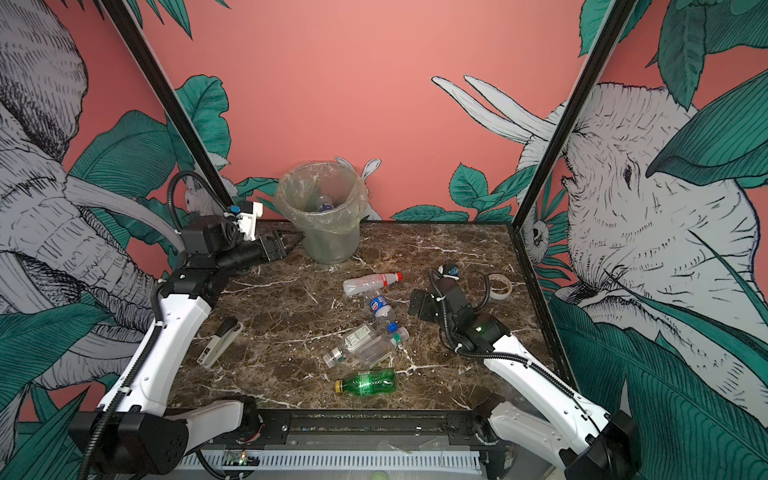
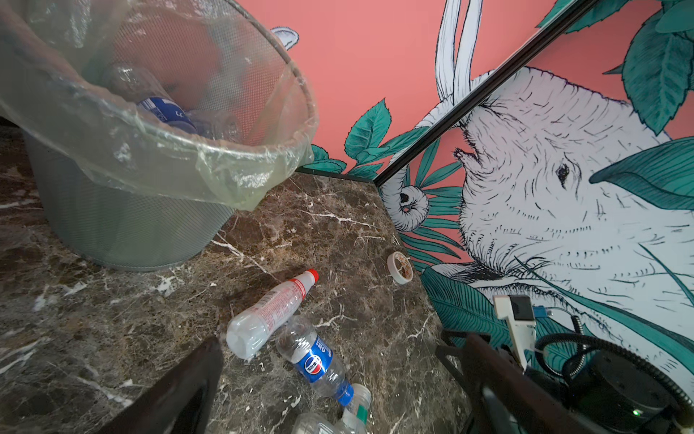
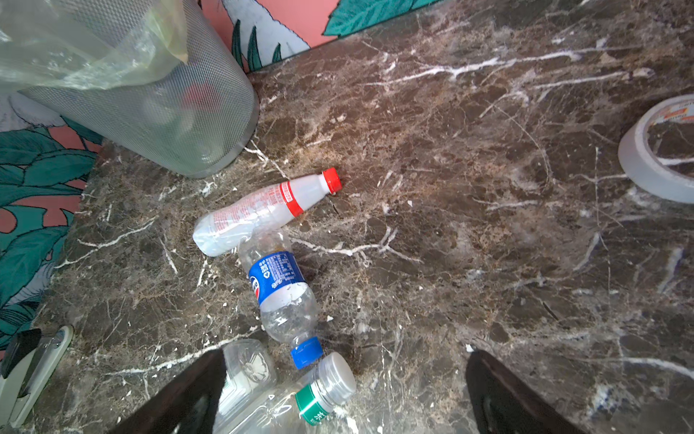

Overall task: Throw the plastic bottles in the bin
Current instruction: 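Withdraw the left gripper while the right gripper reaches toward the green Sprite bottle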

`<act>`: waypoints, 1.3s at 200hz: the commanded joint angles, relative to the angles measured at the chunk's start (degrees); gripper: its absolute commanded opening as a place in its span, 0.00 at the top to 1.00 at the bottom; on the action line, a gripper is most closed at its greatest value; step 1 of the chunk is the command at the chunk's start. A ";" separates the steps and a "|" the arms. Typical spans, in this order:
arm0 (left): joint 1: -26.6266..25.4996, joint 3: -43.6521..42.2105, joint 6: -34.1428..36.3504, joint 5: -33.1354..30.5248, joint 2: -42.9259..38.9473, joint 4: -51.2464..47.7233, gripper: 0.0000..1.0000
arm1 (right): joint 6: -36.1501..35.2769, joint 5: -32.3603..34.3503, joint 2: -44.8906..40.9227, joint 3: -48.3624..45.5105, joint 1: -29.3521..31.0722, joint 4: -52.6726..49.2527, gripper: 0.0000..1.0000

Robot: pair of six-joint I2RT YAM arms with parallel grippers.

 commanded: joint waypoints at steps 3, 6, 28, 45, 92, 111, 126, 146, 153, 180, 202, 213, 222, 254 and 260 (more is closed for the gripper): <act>-0.05 -3.45 2.08 2.70 -2.58 2.32 0.00 | 4.97 -1.72 0.42 -1.38 -0.17 -2.16 0.01; -0.05 -3.87 2.22 2.64 -2.85 2.13 0.00 | 5.35 -1.99 0.42 -1.54 -0.17 -2.07 0.01; -0.06 -7.52 2.13 1.90 -5.09 1.71 0.00 | 7.08 -4.77 0.42 -2.66 -0.17 -1.51 0.01; -0.10 -10.58 2.26 1.32 -6.68 1.44 0.00 | 7.49 -8.17 0.81 -3.76 -0.08 -0.74 0.01; -0.07 -16.48 2.84 -0.02 -8.97 -0.25 0.00 | -1.49 -14.14 2.55 -3.93 4.67 1.03 0.01; -0.09 -17.98 2.88 -1.06 -8.97 -0.70 0.01 | -7.82 -12.86 4.57 -1.98 9.34 -1.63 0.01; -0.05 -18.49 2.79 -1.33 -8.78 -0.80 0.00 | -12.48 -12.14 6.63 -0.67 13.09 -3.54 0.01; -0.09 -18.74 2.65 -1.80 -8.37 -0.96 0.00 | -17.89 -13.45 8.51 -0.22 16.96 -4.35 0.01; -0.10 -18.72 2.69 -2.02 -8.15 -1.17 0.00 | -19.62 -14.10 8.92 -0.28 18.08 -4.37 0.01; -0.04 -18.28 3.63 -3.00 -7.61 -2.59 0.00 | -25.02 -15.12 9.23 -0.94 21.27 -4.75 0.01; -0.09 -17.73 5.25 -5.66 -7.87 -4.84 0.00 | -28.77 -14.67 9.38 -1.07 23.78 -5.02 0.01; -0.03 -17.86 5.23 -6.19 -7.97 -4.93 0.01 | -29.93 -14.59 10.33 -0.69 24.72 -5.54 0.01; -0.12 -17.87 5.15 -6.53 -7.87 -4.90 0.01 | -30.93 -14.35 11.23 -0.12 25.62 -5.98 0.01; -0.06 -17.51 4.45 -6.80 -7.32 -4.74 0.00 | -34.00 -13.07 14.40 1.17 28.93 -6.32 0.01; -0.06 -17.43 4.30 -6.80 -7.25 -4.75 0.01 | -34.32 -13.10 15.07 1.35 29.59 -6.36 0.01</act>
